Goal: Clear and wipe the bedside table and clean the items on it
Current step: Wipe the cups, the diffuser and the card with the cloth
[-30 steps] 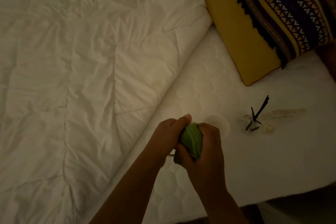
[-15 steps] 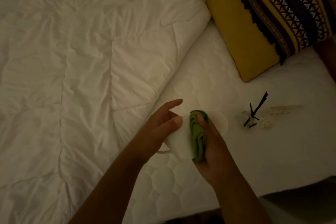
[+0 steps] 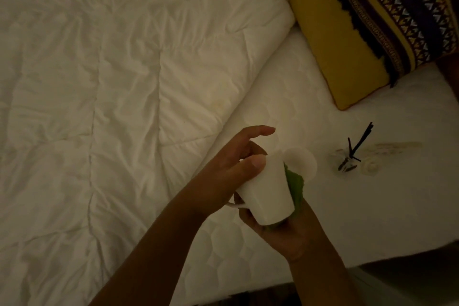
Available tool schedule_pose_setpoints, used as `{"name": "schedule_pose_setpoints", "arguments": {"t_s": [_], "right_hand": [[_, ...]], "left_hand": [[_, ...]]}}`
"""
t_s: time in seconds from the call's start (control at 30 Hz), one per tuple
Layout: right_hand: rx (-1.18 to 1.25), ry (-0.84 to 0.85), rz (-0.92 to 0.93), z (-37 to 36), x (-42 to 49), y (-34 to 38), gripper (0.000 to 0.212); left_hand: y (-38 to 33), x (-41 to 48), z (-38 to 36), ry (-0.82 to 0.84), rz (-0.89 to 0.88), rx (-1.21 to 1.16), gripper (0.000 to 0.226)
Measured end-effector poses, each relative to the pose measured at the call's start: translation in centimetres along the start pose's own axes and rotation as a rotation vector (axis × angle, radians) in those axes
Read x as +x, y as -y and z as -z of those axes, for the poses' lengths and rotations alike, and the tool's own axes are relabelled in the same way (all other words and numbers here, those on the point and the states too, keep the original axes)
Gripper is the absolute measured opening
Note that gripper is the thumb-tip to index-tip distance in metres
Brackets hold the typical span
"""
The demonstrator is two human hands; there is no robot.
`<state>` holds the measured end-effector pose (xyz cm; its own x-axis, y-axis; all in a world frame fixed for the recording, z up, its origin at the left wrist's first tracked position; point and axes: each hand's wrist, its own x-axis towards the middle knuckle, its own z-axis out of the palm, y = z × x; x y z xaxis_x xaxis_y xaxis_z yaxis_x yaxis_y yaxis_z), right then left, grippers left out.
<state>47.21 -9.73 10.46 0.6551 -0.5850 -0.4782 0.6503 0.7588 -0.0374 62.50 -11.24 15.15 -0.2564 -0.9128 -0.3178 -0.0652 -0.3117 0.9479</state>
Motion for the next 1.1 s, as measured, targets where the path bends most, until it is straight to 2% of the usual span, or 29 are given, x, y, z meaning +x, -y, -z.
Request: {"name": "schedule_pose_setpoints", "arguments": {"t_s": [0.1,0.17,0.27,0.37,0.43,0.5,0.6,0.67,0.7,0.83,1.0,1.1], "right_hand": [[-0.031,0.004,-0.018,-0.2,-0.3,0.5,0.051],[-0.170,-0.072,-0.009,-0.4,-0.4,0.9,0.043],[-0.517,-0.374,0.162,-0.6,0.1,1.3,0.056],[-1.004,-0.556,0.349,-0.9,0.2,0.4,0.061],[-1.271,-0.582,0.439,-0.4,0.2,-0.3,0.051],[-1.441,-0.558,0.499,0.6,0.1,-1.1,0.041],[-1.643,-0.494,0.533,2.7,-0.1,-2.2,0.045],[-1.739,-0.499,0.502,4.3,-0.3,-2.2,0.059],[-1.778,-0.515,0.472,5.2,-0.4,-2.0,0.056],[-1.877,-0.569,0.364,8.6,-0.6,-2.0,0.038],[-1.855,-0.586,0.327,10.4,-0.7,-2.6,0.032],[-1.833,-0.580,0.340,10.4,-1.0,-2.2,0.031]], "left_hand": [[0.5,0.0,0.3,0.004,0.041,0.024,0.056],[0.9,0.1,0.3,0.005,0.108,0.040,0.054],[2.1,0.6,-0.5,-0.127,0.201,0.069,0.048],[3.6,1.1,-1.4,-0.270,0.287,0.127,0.051],[4.7,1.2,-1.5,-0.324,0.359,0.187,0.051],[5.8,1.0,-1.4,-0.342,0.417,0.181,0.047],[6.9,1.2,-1.3,-0.362,0.489,0.224,0.064],[7.7,1.8,-1.2,-0.376,0.480,0.422,0.070],[8.2,2.1,-1.2,-0.388,0.461,0.530,0.071],[10.4,2.8,-0.7,-0.469,0.368,0.807,0.101],[13.4,1.9,-0.9,-0.423,0.280,1.044,0.108],[14.9,0.8,-1.3,-0.406,0.269,1.070,0.108]]}}
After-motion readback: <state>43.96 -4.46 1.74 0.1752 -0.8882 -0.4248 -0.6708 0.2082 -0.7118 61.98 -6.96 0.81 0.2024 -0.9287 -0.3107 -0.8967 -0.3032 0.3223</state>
